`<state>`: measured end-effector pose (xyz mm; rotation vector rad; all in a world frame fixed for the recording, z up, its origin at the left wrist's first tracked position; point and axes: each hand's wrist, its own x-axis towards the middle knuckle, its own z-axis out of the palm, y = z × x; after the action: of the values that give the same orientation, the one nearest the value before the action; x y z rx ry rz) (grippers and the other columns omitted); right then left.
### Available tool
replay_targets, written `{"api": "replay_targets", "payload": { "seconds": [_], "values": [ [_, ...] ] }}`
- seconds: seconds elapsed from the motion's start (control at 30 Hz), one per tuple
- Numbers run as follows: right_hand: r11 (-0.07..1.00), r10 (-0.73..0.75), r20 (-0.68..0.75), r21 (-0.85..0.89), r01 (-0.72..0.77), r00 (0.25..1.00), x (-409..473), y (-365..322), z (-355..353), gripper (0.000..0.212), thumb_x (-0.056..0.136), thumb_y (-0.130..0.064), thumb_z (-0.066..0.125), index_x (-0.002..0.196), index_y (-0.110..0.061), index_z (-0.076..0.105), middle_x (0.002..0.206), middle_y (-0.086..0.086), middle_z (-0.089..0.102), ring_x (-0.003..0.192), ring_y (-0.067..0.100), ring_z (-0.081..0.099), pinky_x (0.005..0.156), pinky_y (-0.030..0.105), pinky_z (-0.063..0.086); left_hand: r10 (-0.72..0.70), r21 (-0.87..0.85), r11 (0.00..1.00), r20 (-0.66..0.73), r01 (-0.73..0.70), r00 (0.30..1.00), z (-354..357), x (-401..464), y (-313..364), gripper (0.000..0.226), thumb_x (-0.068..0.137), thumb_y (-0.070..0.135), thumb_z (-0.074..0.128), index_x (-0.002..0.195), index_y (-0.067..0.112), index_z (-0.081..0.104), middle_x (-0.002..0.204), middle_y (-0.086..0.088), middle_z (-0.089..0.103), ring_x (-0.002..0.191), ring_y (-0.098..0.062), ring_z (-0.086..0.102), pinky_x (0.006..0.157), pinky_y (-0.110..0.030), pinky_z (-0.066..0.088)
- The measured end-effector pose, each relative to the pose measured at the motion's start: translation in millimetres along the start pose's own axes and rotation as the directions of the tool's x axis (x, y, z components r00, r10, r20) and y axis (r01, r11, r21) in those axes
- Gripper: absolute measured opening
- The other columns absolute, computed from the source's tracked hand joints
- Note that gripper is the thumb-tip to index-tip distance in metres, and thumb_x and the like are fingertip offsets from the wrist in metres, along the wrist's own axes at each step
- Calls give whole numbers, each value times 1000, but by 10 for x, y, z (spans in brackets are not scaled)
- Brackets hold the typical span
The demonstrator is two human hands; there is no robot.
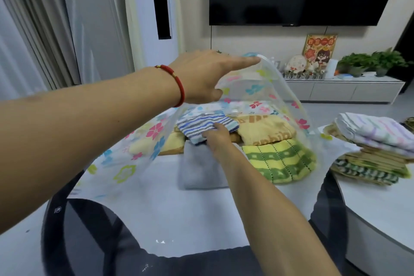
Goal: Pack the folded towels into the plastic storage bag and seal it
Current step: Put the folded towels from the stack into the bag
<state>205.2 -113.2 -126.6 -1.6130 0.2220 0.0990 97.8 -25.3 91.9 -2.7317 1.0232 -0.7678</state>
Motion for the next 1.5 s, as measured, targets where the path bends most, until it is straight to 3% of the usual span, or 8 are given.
{"api": "replay_targets", "payload": {
  "seconds": [0.13, 0.4, 0.73, 0.83, 0.97, 1.07, 1.3, 1.5],
  "values": [
    [933, -183, -8, -316, 171, 983, -550, 5, -286, 46, 92, -16, 61, 137, -15, 57, 134, 14, 60, 110, 30, 65, 81, 35, 55, 25, -11, 1000, -27, -26, 999, 26, -94, 113, 87, 82, 37, 70, 151, 48, 18, 111, 5, 63, 60, -8, 34, 44, -21, 26],
    [742, -295, 363, -495, 451, 884, -1876, -71, -1761, 18, 91, -22, 63, 100, -31, 75, 96, -16, 75, 83, 3, 71, 68, 24, 61, 32, -36, 999, -1, -32, 999, 125, -122, 476, 82, 85, 44, 66, 151, 47, 17, 158, 7, 30, 119, -26, 52, 72, -34, 48],
    [899, -437, -398, -211, 384, 806, -1613, -46, -3607, 23, 89, -8, 56, 74, -5, 74, 56, -2, 59, 50, 16, 52, 47, 24, 39, 122, -91, 989, 38, -118, 992, 349, 213, 1093, 77, 84, 48, 67, 150, 40, 28, 158, 3, 31, 129, -30, 40, 100, -44, 41],
    [883, -425, -575, -432, 182, 699, -1226, -16, -3956, 23, 89, -17, 58, 88, -1, 74, 78, 8, 67, 72, 23, 59, 65, 33, 46, 127, -115, 985, -7, -127, 992, 464, 297, 1178, 72, 84, 47, 67, 148, 36, 36, 150, 2, 44, 122, -28, 46, 95, -41, 42],
    [671, -421, -636, -698, -250, 647, -745, -42, -4285, 32, 97, -27, 53, 120, -19, 73, 131, 23, 60, 126, 43, 50, 100, 49, 47, 95, -153, 983, -20, -97, 995, 632, 394, 1217, 68, 84, 49, 65, 146, 37, 39, 143, 6, 51, 121, -23, 46, 90, -38, 45],
    [596, -329, -638, -712, -371, 696, -462, -94, -4449, 38, 103, -35, 46, 132, -17, 62, 139, 28, 52, 130, 48, 46, 106, 51, 41, 87, -163, 982, -36, -92, 996, 728, 453, 1203, 65, 83, 50, 65, 144, 38, 43, 140, 7, 54, 118, -22, 49, 85, -38, 47],
    [666, -167, -636, -636, -390, 754, -306, -209, -4694, 49, 90, -29, 73, 132, -9, 59, 129, 22, 63, 119, 44, 60, 97, 45, 53, 74, -162, 983, -68, -85, 995, 890, 463, 1155, 62, 82, 45, 67, 141, 37, 47, 136, 9, 58, 110, -20, 50, 74, -32, 43],
    [904, -196, -584, -419, -85, 788, -528, -378, -4591, 37, 82, -12, 78, 116, -21, 67, 104, 16, 62, 88, 37, 66, 80, 53, 63, 83, -133, 988, -16, -84, 996, 796, 341, 1160, 82, 77, 44, 73, 148, 30, 35, 143, 2, 49, 117, -24, 46, 91, -44, 49]
  ]
}}
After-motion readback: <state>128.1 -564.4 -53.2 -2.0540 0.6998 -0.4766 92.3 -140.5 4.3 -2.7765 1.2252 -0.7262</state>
